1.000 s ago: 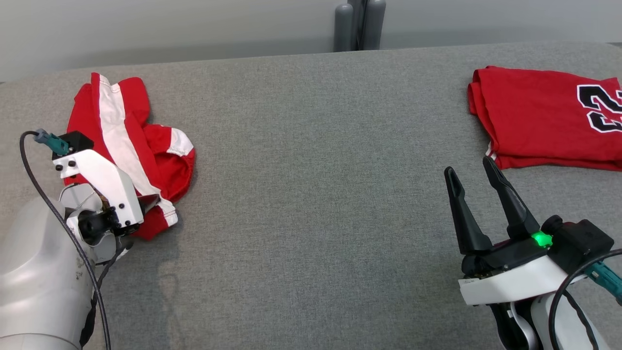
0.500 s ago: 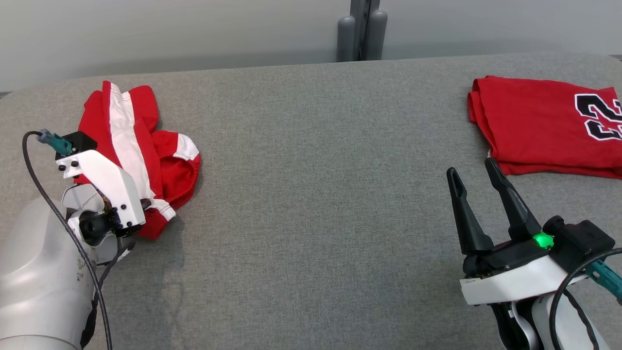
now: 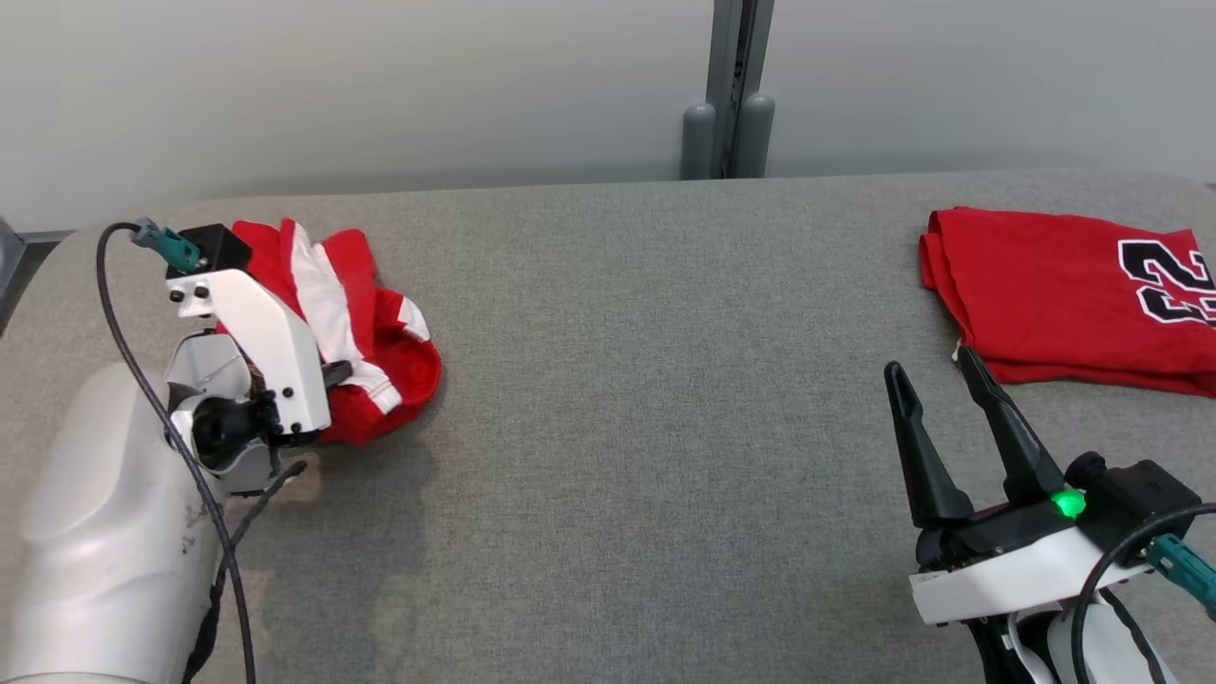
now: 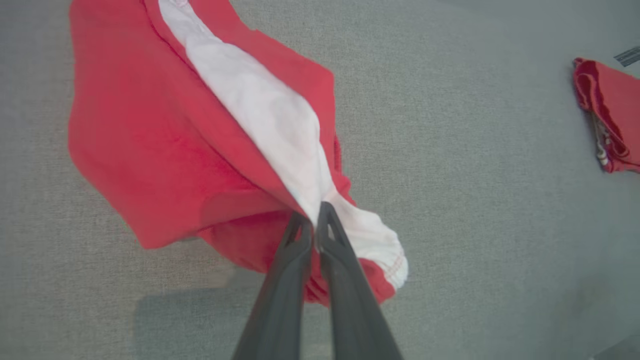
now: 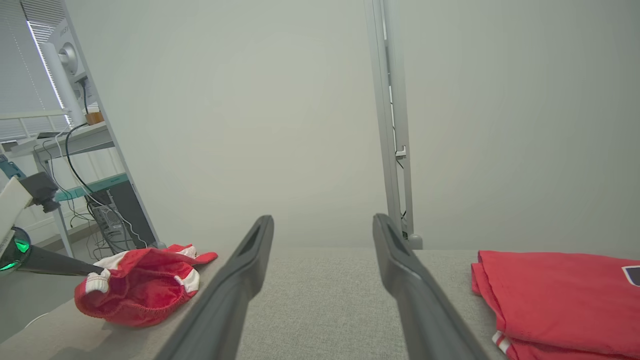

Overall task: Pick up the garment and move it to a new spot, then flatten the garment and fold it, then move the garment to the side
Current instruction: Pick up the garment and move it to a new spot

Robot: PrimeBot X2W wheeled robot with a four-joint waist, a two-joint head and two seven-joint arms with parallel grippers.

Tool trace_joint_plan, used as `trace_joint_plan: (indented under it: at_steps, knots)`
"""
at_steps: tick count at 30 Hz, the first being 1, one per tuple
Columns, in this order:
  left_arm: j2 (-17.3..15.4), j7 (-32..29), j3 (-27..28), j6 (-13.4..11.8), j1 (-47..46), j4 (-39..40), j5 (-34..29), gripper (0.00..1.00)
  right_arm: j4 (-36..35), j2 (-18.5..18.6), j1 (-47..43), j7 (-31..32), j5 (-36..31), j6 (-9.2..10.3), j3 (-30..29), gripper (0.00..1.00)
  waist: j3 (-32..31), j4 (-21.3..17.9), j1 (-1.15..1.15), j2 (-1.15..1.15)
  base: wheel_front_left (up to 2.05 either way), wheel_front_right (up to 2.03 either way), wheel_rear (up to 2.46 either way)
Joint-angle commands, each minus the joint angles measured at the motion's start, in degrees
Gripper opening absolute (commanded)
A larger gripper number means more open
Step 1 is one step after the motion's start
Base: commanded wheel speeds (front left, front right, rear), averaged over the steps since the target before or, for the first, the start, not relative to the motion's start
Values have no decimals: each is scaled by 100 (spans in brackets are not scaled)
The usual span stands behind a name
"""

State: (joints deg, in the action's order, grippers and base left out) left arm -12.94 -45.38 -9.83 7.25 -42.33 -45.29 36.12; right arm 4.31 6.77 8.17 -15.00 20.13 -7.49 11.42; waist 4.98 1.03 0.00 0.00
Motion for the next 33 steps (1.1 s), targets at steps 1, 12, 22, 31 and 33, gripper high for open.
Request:
trace_joint_plan:
  at_steps: [1,12,22,31,33]
  knots:
    - [44,-39,-50,30,61,172,126,0,14,31,-73,-25,-48,-3,-41,100,-108,29,0,0,0,0,0]
    - [310,-385,-883,36,1143,2157,1127,0,-6,33,-268,-25,-120,-3,-323,100,-409,-50,0,0,0,0,0]
    - [918,461,-1605,32,1674,2425,1303,0,23,140,-181,-25,-142,-3,-769,100,-371,-395,0,0,0,0,0]
    - [985,1788,-2945,-324,1166,1948,2281,0,107,164,-62,-25,-114,-3,-715,100,-302,-909,0,0,0,0,0]
    - [990,2105,-3277,-453,954,1811,2547,0,120,160,-13,-25,-98,-3,-656,100,-273,-1063,0,0,0,0,0]
